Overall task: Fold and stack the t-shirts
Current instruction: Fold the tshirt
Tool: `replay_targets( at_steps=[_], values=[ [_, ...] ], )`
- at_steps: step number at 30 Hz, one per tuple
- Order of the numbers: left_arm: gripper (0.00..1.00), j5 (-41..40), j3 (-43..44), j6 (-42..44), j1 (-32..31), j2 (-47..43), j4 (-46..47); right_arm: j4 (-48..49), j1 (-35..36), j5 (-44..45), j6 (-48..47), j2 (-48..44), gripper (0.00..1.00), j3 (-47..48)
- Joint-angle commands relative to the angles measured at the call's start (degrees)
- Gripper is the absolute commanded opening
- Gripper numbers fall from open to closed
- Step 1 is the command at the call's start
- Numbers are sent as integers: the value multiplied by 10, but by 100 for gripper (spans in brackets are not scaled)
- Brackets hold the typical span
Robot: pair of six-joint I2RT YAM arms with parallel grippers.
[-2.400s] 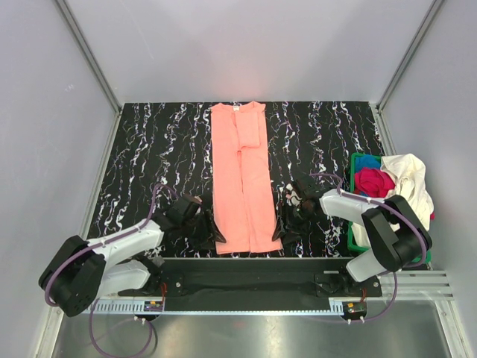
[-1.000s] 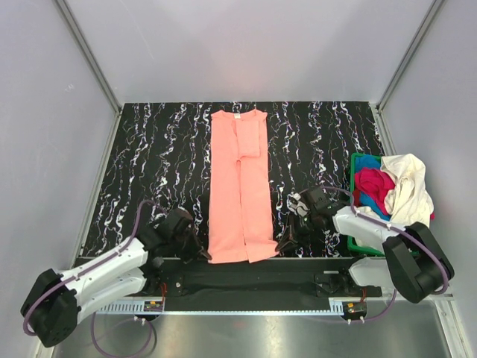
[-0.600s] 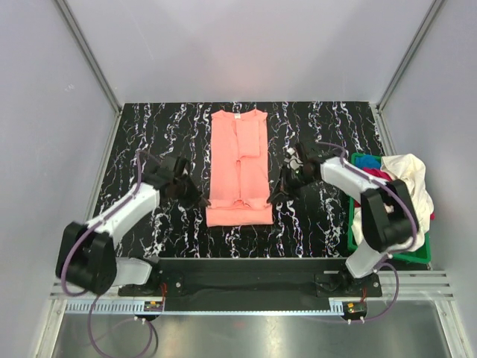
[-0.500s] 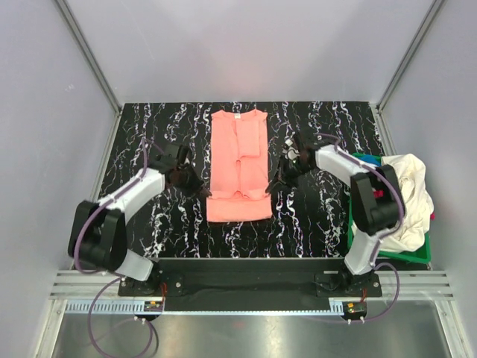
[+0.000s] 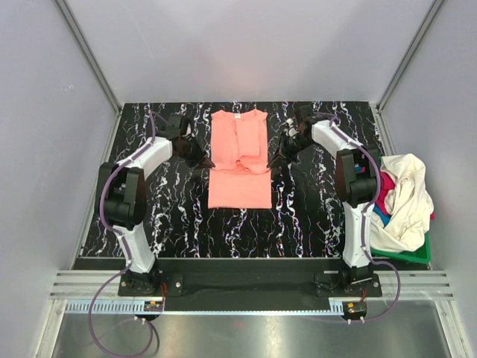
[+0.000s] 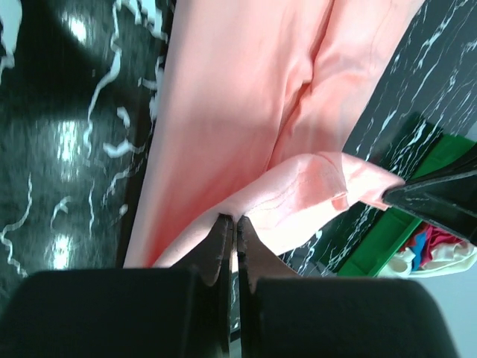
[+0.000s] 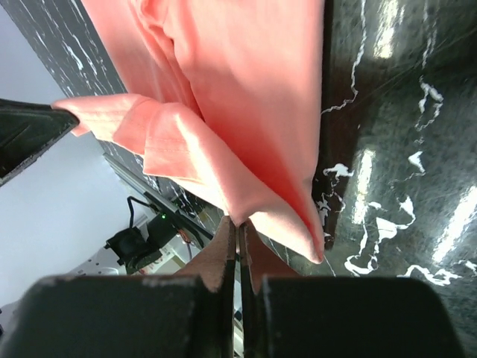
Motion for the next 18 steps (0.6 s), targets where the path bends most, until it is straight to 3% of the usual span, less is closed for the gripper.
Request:
replay_targets(
  at_steps=[1,18],
  values=[
    [0,32,47,15,7,35,0,-29,-8,-25,-14,21,0,49],
    [0,16,44,-6,18,51,10,-56,-15,-55,-41,104,0,133]
  ],
)
